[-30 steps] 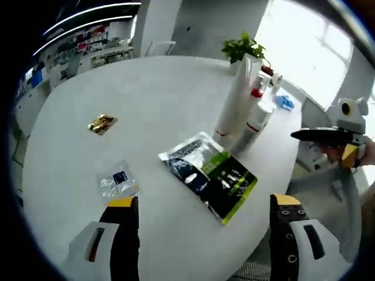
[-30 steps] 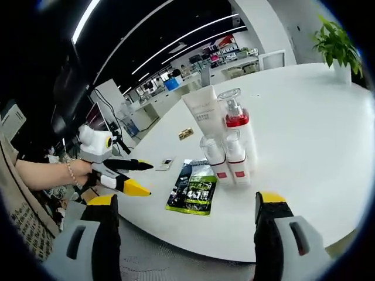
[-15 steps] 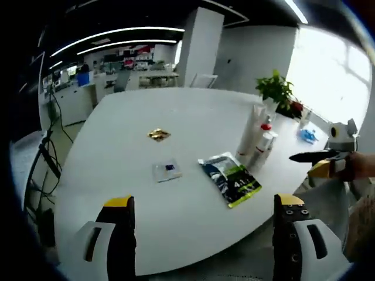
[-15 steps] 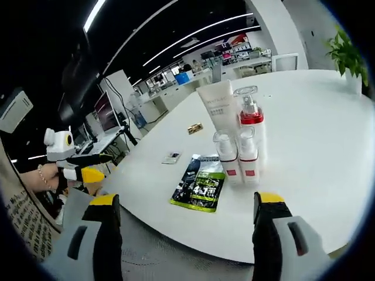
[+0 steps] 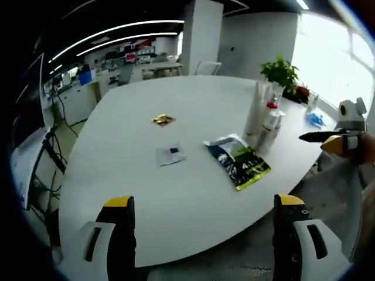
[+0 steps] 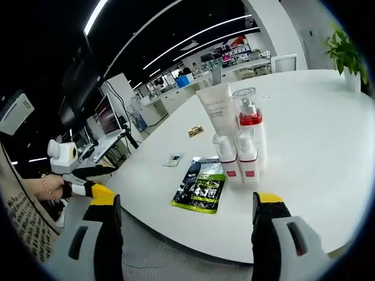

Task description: Arrange the skincare products in the storage area until every visible bottle or jar stands upright without overlapping.

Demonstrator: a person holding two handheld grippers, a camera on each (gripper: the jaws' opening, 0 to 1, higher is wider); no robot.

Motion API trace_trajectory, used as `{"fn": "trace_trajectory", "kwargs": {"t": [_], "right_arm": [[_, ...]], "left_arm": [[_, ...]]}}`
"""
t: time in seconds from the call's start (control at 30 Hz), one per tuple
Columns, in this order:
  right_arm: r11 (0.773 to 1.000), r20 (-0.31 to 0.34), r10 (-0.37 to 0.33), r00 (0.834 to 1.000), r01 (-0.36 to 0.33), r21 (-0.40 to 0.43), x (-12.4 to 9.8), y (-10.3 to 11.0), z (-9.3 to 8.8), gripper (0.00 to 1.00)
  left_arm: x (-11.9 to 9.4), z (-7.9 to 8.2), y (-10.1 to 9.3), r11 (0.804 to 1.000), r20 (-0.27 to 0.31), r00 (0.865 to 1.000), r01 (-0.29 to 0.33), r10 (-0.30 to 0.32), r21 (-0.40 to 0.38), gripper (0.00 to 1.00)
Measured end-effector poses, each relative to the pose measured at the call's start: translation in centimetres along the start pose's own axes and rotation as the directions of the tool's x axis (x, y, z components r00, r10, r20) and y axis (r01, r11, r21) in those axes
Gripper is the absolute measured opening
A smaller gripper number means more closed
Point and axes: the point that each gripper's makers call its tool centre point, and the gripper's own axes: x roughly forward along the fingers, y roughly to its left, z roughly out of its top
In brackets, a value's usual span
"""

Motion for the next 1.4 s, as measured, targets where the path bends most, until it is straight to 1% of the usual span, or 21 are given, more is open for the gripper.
{"fn": "trace_trajectory", "kwargs": {"t": [0.17,0.33,0.4,0.43,0.53,0.6,0.7,0.77,0.83,0.87,0.97,1.13,1.17,1.27,1.4], "right_arm": [[1.000,0.019,-0.008,1.000,0.007,0.029,-0.1,-0.4,0.3,0.92],[1.000,0.019,0.014,1.000,-0.014,0.005,0.0,0.0,0.3,0.91],[1.000,0.022,0.014,1.000,-0.014,0.005,-0.1,0.0,0.3,0.90],[1.000,0.026,0.012,1.000,-0.013,0.008,-0.1,-0.1,0.3,0.90],[1.000,0.032,0.008,0.999,-0.008,0.022,-0.1,-0.3,0.4,0.90],[1.000,0.035,0.007,0.999,-0.008,0.027,-0.1,-0.3,0.5,0.90],[1.000,0.033,0.006,0.999,-0.007,0.024,-0.1,-0.3,0.5,0.89],[1.000,0.034,0.000,0.999,-0.001,0.023,-0.2,-0.5,0.5,0.89],[0.999,0.041,-0.004,0.999,0.002,0.033,-0.2,-0.5,0.6,0.89],[0.999,0.041,-0.006,0.999,0.005,0.036,-0.2,-0.6,0.6,0.89],[0.999,0.046,-0.014,0.999,0.012,0.045,-0.3,-0.8,0.6,0.89],[0.999,0.044,-0.024,0.999,0.023,0.036,-0.3,-0.9,0.6,0.89],[0.999,0.045,-0.025,0.999,0.023,0.036,-0.3,-0.9,0.6,0.89],[0.998,0.051,-0.035,0.998,0.033,0.046,-0.4,-1.1,0.7,0.89],[0.997,0.055,-0.047,0.997,0.044,0.056,-0.5,-1.4,0.7,0.89]], "left_arm": [[1.1,1.7,0.1,1.000,0.003,1.000,0.004,-0.004,-0.017,0.97],[2.6,2.7,0.8,0.999,-0.011,1.000,0.001,-0.001,-0.036,0.97],[3.3,3.1,0.9,0.998,-0.027,1.000,-0.001,-0.001,-0.061,0.96],[3.8,3.6,1.0,0.998,-0.023,1.000,-0.001,0.000,-0.066,0.96],[5.1,4.7,1.4,0.999,-0.024,0.999,-0.022,0.021,-0.046,0.96],[6.2,5.0,1.6,0.999,-0.038,0.999,-0.020,0.018,-0.046,0.95],[7.4,5.0,2.1,0.998,-0.065,0.998,-0.027,0.024,-0.059,0.93],[8.0,4.9,2.5,0.996,-0.084,0.996,-0.036,0.030,-0.083,0.91],[8.6,4.5,3.0,0.995,-0.104,0.994,-0.054,0.045,-0.083,0.90],[9.1,4.1,3.5,0.995,-0.130,0.990,-0.067,0.057,-0.076,0.89],[10.1,3.5,4.3,0.993,-0.173,0.982,-0.090,0.076,-0.071,0.84],[11.8,3.4,5.3,0.995,-0.239,0.967,-0.100,0.091,-0.024,0.77],[12.2,3.3,5.4,0.994,-0.257,0.962,-0.104,0.096,-0.019,0.76],[13.1,3.4,5.7,0.994,-0.279,0.955,-0.111,0.103,-0.014,0.76],[13.9,3.3,5.9,0.993,-0.305,0.946,-0.117,0.107,-0.014,0.73]]}}
